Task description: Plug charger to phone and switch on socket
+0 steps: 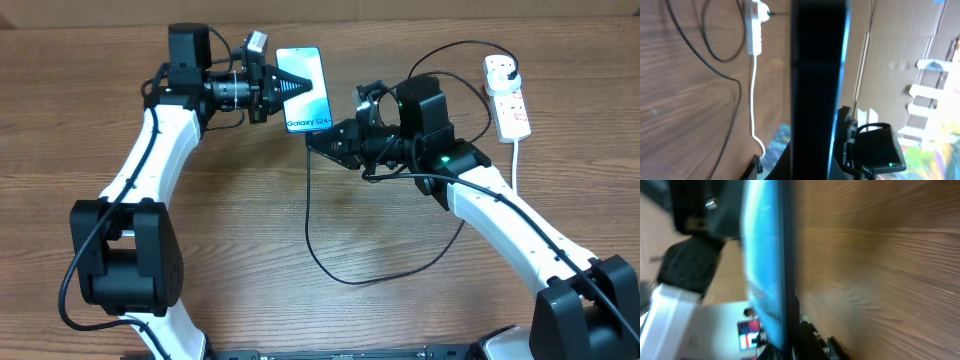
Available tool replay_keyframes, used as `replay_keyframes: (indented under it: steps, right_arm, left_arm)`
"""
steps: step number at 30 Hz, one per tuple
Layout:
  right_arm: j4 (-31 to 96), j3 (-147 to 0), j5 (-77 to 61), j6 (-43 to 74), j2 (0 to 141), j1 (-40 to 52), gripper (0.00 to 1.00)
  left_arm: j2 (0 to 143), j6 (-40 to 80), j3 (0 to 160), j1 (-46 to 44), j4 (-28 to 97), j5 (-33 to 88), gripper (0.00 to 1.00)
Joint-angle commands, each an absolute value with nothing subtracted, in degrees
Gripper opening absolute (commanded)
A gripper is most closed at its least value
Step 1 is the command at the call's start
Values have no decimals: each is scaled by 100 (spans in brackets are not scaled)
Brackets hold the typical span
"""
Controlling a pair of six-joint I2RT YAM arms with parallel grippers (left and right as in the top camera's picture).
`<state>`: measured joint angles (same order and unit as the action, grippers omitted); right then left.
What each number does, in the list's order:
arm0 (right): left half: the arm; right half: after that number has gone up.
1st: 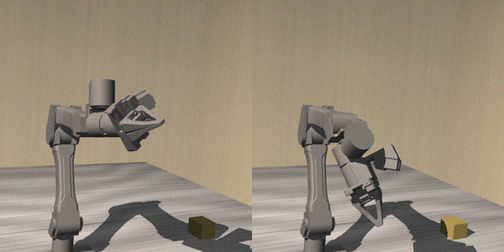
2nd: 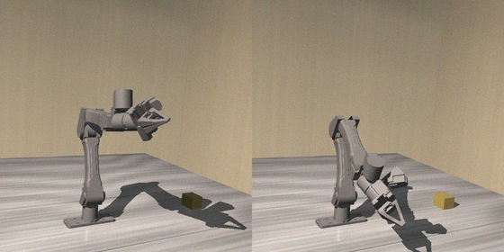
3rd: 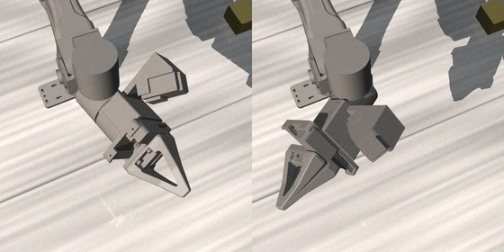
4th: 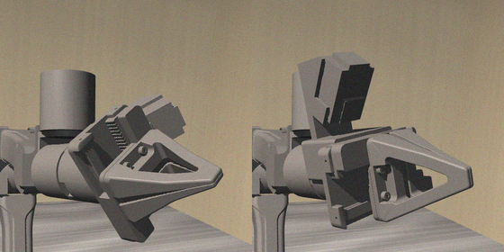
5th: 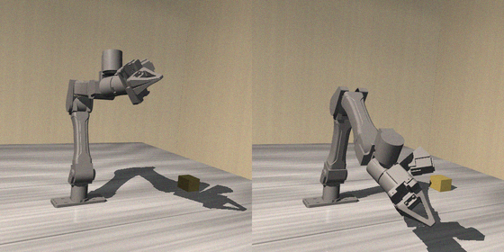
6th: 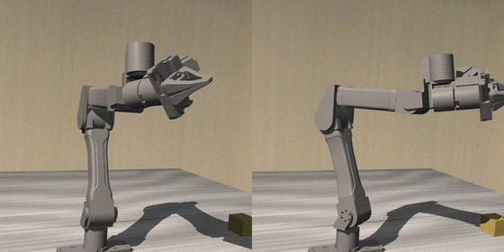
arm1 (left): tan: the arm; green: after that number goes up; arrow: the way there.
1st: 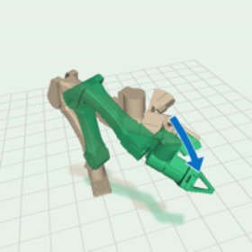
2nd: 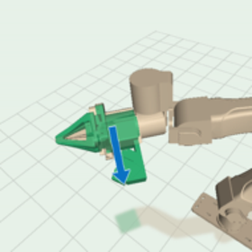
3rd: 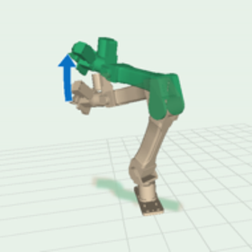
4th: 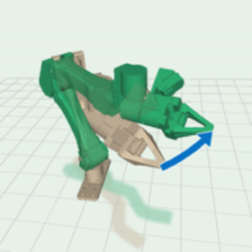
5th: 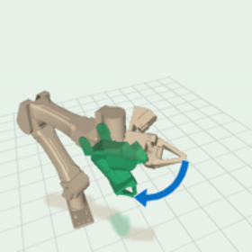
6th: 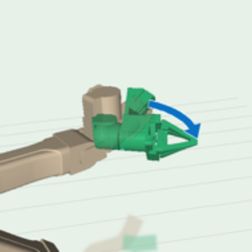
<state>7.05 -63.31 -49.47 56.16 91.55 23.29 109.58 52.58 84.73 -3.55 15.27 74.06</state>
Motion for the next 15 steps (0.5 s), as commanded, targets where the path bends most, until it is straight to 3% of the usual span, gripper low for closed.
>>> replay_keyframes:
  steps: [1, 15]
  right_arm:
    - [1090, -6377, -4228, 5304, 9076, 2252, 4]
    - [3489, -6370, -1009, 4766, 9080, 2432, 4]
  left_arm:
    - [10908, 5179, 8560, -56, 1551, 7026, 4]
    - [10908, 3542, 8560, 145, 3638, 5443, 4]
